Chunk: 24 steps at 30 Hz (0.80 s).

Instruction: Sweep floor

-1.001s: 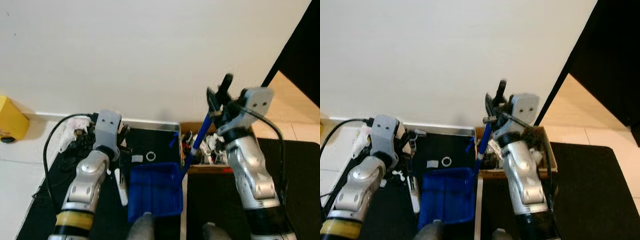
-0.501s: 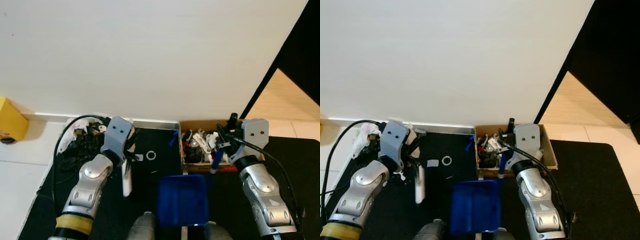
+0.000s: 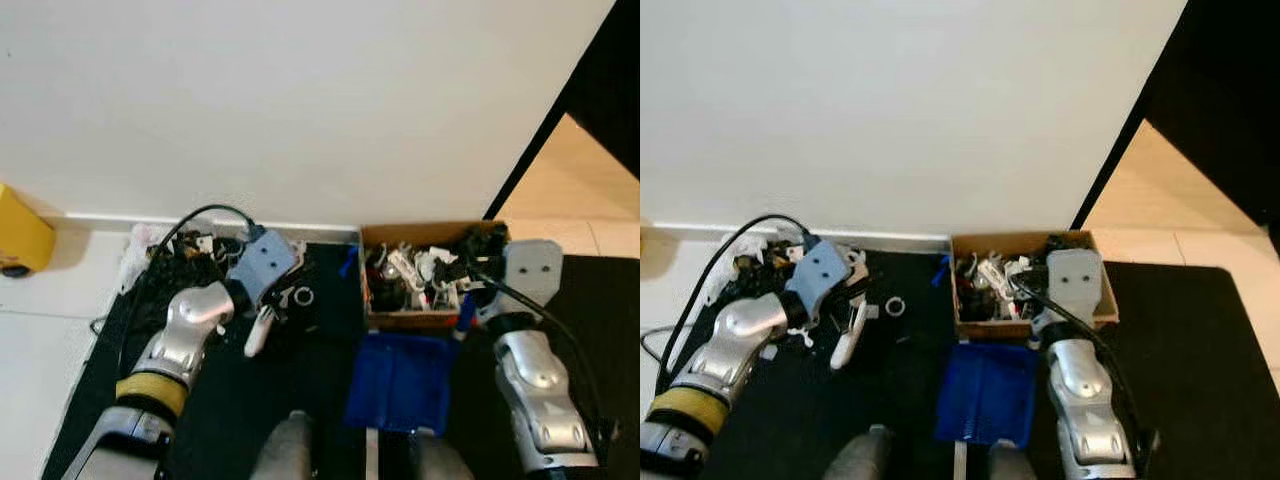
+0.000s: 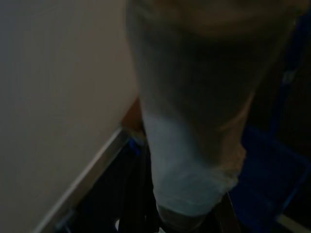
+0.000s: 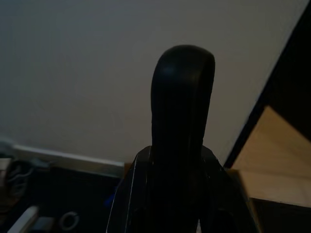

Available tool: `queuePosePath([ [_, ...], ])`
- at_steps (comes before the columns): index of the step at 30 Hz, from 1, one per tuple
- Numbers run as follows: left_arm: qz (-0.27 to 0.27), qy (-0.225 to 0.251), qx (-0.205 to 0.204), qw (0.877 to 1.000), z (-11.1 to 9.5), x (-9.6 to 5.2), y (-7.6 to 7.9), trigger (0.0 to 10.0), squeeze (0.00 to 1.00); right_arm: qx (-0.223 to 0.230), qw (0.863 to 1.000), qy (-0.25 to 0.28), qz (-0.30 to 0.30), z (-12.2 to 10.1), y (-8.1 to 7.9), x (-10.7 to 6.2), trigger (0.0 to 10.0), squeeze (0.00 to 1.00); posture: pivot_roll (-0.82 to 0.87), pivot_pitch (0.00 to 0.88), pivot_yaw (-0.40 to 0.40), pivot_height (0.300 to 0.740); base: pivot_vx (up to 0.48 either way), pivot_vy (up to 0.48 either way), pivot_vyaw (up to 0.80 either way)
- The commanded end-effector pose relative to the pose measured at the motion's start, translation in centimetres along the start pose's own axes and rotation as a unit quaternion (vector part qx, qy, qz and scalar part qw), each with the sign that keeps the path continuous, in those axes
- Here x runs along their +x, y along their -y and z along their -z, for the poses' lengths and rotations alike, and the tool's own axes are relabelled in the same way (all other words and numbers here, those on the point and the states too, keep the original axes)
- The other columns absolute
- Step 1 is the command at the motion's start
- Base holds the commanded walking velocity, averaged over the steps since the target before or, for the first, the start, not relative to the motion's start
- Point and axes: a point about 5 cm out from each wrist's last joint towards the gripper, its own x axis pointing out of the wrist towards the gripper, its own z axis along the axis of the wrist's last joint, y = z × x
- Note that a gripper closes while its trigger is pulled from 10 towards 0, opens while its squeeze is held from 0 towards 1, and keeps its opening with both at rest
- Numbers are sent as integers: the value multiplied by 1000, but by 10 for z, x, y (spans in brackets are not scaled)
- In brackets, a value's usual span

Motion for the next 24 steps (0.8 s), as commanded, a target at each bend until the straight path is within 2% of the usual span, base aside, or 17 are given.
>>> queuePosePath([
  [1, 18, -3, 37, 999, 0, -3, -3, 10000, 0, -3, 1000, 4, -1, -1, -3, -3, 10000, 0, 66, 295, 74, 740, 0, 0, 0],
  [9, 44, -13, 97, 994, 1, 5, -10, 10000, 0, -2, 1000, 12, 0, -5, -5, -6, 10000, 0, 40, 334, 81, 740, 0, 0, 0],
  [10, 51, -16, 122, 991, 2, 5, -12, 10000, 0, -2, 1000, 15, 1, -7, -4, -8, 10000, 0, 32, 340, 79, 740, 0, 0, 0],
  [11, 51, -16, 122, 991, 2, 5, -12, 10000, 0, -2, 1000, 15, 1, -7, -4, -8, 10000, 0, 32, 340, 79, 740, 0, 0, 0],
  [16, 49, -27, 187, 981, 2, 4, -18, 10000, 0, -22, 999, 18, 22, -12, 15, -13, 10000, 0, 1, 354, 68, 740, 0, 0, 0],
  [18, 52, -27, 192, 980, 3, 4, -18, 10000, 0, -27, 999, 20, 27, -14, 20, -13, 10000, 0, -11, 359, 65, 740, 0, 0, 0],
  [19, 56, -23, 195, 979, 3, 5, -17, 10000, 0, -34, 998, 25, 35, -18, 28, -13, 10000, 0, -31, 367, 62, 740, 0, 0, 0],
  [21, 56, -20, 198, 978, 3, 6, -17, 10000, 0, -37, 998, 27, 39, -20, 31, -13, 10000, 0, -36, 370, 62, 740, 0, 0, 0],
  [24, 41, -15, 185, 982, 2, 8, -19, 10000, 0, -45, 997, 34, 46, -28, 40, -13, 10000, 0, -71, 388, 52, 740, 0, 0, 0],
])
